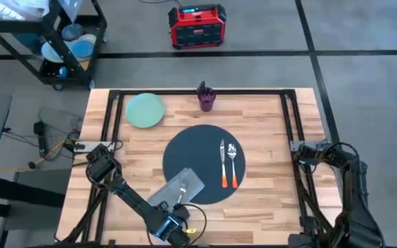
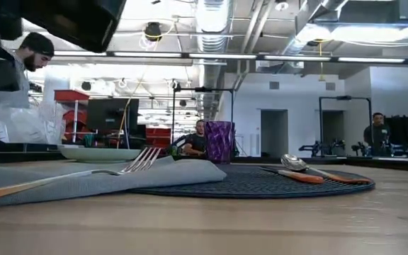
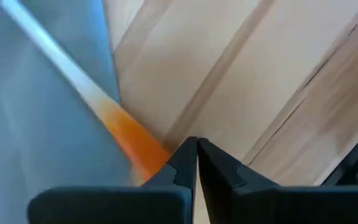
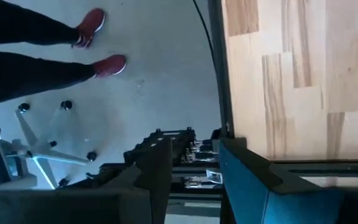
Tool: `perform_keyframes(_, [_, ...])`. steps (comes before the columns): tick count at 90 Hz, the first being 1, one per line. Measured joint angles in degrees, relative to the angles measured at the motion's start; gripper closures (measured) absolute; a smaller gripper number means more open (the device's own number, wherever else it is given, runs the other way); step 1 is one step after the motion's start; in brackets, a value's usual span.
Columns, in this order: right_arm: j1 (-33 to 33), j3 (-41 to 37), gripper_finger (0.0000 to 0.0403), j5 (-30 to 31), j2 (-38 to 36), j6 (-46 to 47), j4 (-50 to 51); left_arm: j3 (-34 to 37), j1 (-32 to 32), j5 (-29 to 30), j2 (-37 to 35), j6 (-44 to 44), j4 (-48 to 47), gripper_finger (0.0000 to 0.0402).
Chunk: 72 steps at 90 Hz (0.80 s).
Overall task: Set table place
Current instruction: Put the orange fork on the table napkin
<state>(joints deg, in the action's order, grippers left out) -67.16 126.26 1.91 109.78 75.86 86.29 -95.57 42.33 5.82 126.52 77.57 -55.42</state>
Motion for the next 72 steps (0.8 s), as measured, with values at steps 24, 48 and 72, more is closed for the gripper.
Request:
perform_keyframes(24, [-1.5,0.0,0.0284,0.31,0.0,2.19,0.02,-1.86,-0.11,-1.86,0.17,2.05,-9.07,0.0401])
perform_keyframes(48, [-2.22,0.0,0.0284,2.78,0.0,2.33,0.21,-5.72,-1.96,-1.49,0.02,-1.05,-20.05,0.0402])
perform_keyframes(72, [-2.34,0.0,0.0284,3.02,0.02,2.32,0.46,-7.26,-3.15,-0.07,-0.04,-0.12,-17.41,0.0402])
